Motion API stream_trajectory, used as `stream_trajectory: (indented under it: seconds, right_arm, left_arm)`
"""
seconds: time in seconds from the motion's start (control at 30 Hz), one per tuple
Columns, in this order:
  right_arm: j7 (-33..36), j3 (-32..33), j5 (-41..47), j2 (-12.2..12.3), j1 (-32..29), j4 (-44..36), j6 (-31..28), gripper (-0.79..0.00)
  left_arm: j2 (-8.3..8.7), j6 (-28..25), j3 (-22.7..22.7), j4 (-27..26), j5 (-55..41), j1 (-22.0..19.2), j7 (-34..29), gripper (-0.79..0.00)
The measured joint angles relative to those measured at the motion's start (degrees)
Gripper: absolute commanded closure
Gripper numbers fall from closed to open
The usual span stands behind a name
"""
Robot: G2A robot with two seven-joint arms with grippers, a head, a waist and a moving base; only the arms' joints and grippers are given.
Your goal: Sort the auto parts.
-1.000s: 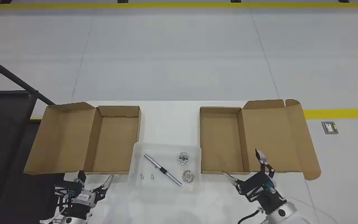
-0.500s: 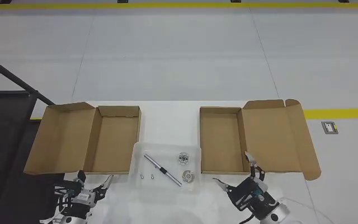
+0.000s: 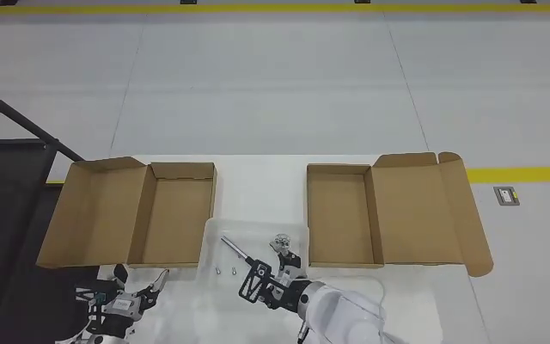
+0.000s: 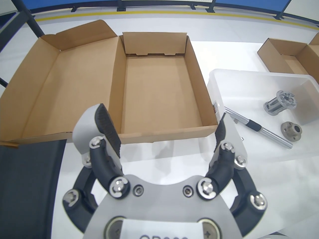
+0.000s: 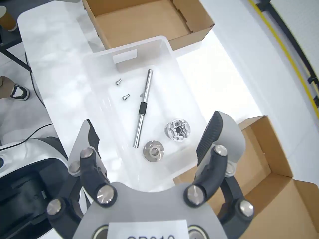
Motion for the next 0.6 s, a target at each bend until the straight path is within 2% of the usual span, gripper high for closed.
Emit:
stream_trajectory:
  seconds: [0.07, 0.43, 0.5, 0.6]
  right_arm:
    - [1.2, -0.9, 2.4, -0.6, 2.1, 2.3, 1.6, -0.785]
    - [0.9, -0.7, 1.9, -0.5, 1.7, 2.0, 1.5, -0.785]
    - [0.5, -0.7, 1.5, -0.8, 1.6, 3.5, 3.7, -0.785]
    - [0.1, -1.4, 2.6, -2.0, 2.2, 6.6, 10.2, -0.785]
  left_arm:
    - [0.00, 0.0, 0.0, 0.0, 0.0, 0.0, 0.0, -0.785]
    - [0.00, 0.0, 0.0, 0.0, 0.0, 0.0, 0.0, -0.785]
    - [0.00, 0.0, 0.0, 0.0, 0.0, 0.0, 0.0, -0.785]
    - [0.00, 0.0, 0.0, 0.0, 0.0, 0.0, 0.0, -0.785]
